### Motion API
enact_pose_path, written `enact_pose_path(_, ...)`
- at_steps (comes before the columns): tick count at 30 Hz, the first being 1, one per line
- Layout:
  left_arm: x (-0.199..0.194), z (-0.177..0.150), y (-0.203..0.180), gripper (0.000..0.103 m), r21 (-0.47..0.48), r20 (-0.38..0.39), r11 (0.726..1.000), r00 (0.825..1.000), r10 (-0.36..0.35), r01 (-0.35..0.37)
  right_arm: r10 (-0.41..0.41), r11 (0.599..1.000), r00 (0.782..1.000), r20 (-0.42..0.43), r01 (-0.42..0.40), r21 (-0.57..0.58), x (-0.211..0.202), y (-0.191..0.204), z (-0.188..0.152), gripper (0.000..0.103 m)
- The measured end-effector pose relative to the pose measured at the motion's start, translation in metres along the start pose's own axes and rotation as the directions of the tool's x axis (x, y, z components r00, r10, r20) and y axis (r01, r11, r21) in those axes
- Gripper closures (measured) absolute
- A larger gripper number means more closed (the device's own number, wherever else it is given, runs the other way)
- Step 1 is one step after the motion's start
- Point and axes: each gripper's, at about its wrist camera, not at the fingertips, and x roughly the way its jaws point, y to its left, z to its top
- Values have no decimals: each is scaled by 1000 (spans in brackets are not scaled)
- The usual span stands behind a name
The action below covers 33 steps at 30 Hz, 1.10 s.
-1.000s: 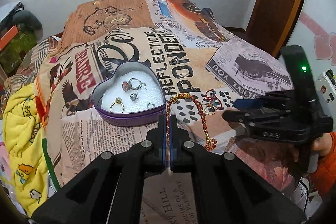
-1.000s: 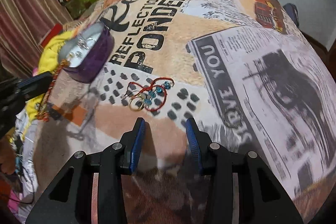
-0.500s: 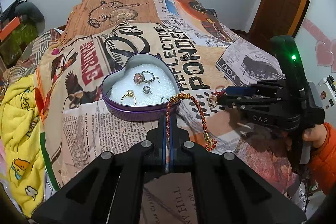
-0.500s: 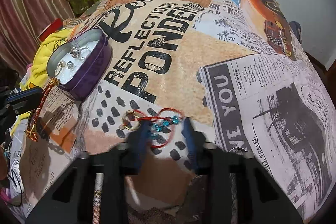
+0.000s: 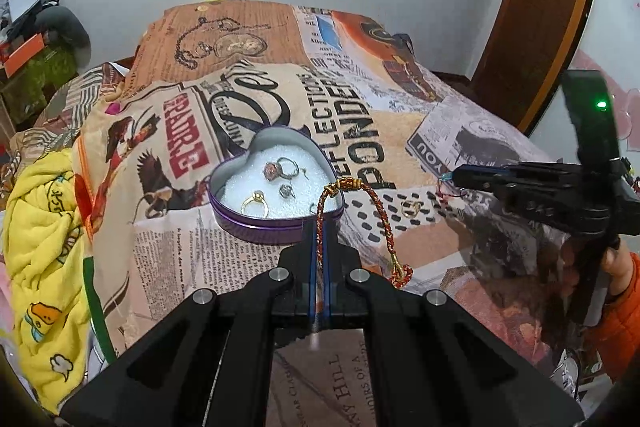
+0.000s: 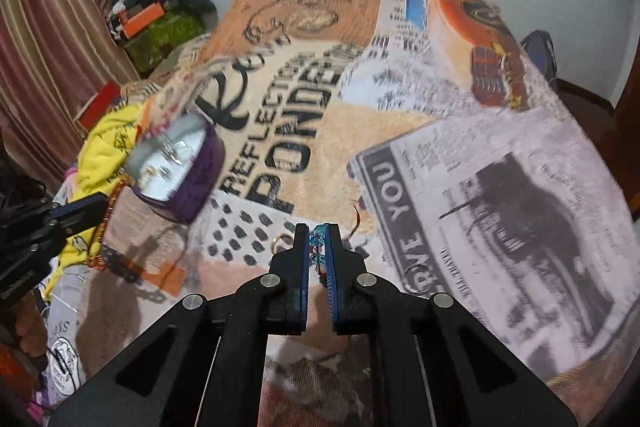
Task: Organize jewelry
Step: 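Grasp the braided gold bracelet with the left tool while the right tool grasps the beaded bracelet, then carry both bracelets over the heart tin and lower them inside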
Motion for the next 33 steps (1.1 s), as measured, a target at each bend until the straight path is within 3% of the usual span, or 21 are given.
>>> enact_pose_path(21, -43, 24, 32, 102, -25, 129, 998, 990, 59, -56, 79, 995, 975, 209, -66, -70, -58, 40, 46, 96)
enact_pose_path(33, -27, 35, 48, 102, -11, 123, 997, 989, 77, -76, 176, 980, 961, 213, -151, -129, -37, 79, 66, 96)
